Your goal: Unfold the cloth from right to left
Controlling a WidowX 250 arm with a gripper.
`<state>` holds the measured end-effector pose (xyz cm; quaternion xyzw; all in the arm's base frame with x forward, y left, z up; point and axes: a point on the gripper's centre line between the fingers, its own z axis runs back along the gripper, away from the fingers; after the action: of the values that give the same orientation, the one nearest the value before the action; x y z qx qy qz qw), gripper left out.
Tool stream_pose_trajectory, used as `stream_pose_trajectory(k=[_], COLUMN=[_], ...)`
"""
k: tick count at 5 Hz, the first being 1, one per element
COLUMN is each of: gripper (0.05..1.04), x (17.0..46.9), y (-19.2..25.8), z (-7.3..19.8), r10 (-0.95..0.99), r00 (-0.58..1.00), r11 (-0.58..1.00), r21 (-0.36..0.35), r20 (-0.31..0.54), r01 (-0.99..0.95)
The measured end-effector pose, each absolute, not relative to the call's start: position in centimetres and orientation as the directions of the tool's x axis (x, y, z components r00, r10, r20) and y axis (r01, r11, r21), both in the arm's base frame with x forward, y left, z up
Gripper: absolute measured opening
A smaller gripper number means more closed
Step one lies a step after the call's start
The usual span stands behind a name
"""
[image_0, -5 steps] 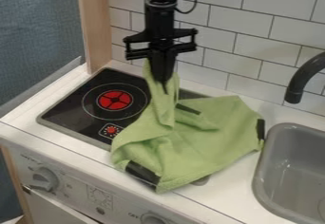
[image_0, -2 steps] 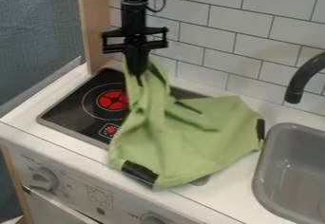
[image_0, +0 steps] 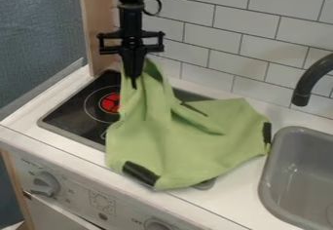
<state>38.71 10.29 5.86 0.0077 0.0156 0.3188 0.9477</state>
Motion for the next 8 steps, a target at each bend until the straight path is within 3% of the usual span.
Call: stream_pose_trajectory(k=[4,5,7,8], gripper=[0.071,0.222,0.781,1.011], x=[38.7,38.3,37.5,37.0], y=[13.7,13.9,14.8,14.5], z=[4.6,4.4,4.2,3.7], r10=[0.501,0.497,0.541,0.547], r00=[0.866,0.867,0.840,0.835], r11=[0.862,0.865,0.839,0.836], r21=[0.088,0.087,0.087,0.090], r20=[-0.001,-0.019,-0.035,-0.058], r01=[-0.499,-0.494,-0.536,-0.541])
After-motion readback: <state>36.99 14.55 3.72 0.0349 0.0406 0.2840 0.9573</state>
